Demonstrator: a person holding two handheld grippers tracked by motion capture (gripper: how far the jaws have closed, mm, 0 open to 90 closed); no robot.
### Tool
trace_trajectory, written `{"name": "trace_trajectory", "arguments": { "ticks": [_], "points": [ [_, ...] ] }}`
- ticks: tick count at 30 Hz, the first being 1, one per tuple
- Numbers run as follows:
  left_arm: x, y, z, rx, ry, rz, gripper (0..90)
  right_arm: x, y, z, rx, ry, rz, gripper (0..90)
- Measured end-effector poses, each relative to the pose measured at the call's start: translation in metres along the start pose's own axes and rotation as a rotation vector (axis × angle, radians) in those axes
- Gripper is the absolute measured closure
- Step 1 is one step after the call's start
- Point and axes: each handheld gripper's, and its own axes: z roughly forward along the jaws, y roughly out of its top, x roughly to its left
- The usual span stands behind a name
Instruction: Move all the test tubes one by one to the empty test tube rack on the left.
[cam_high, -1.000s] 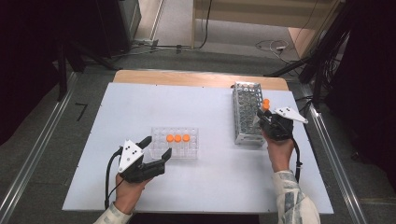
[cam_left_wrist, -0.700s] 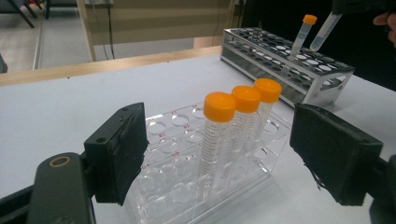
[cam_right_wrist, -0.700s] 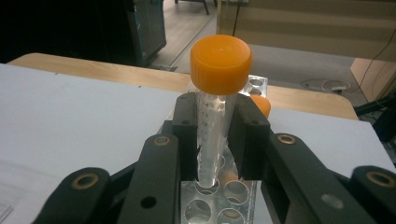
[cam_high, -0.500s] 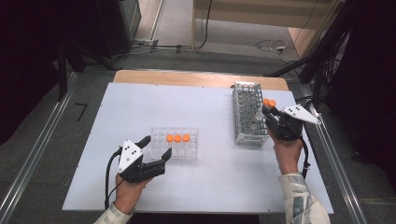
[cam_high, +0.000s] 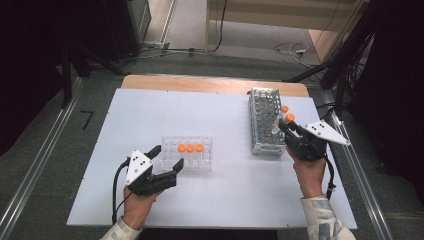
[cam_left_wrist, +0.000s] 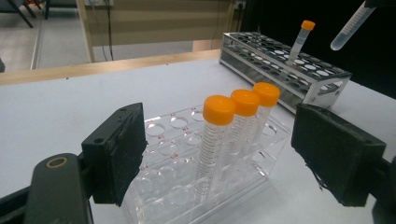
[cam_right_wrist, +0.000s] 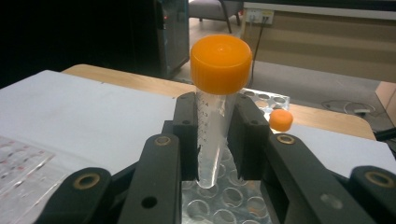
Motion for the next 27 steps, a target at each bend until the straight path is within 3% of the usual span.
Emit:
{"name": "trace_trajectory", "arguments": {
  "ticks": [15,27],
  "points": [
    [-0.001,0.001,-0.001,-0.008,0.007,0.014,18.0,0.032,-0.012,-0.018,-0.005,0.11,-0.038,71.9],
    [-0.003,0.001,-0.002,-0.008,0.008,0.013,18.1,0.052,-0.026,-0.016,0.03,0.171,-0.061,71.9]
  ]
}}
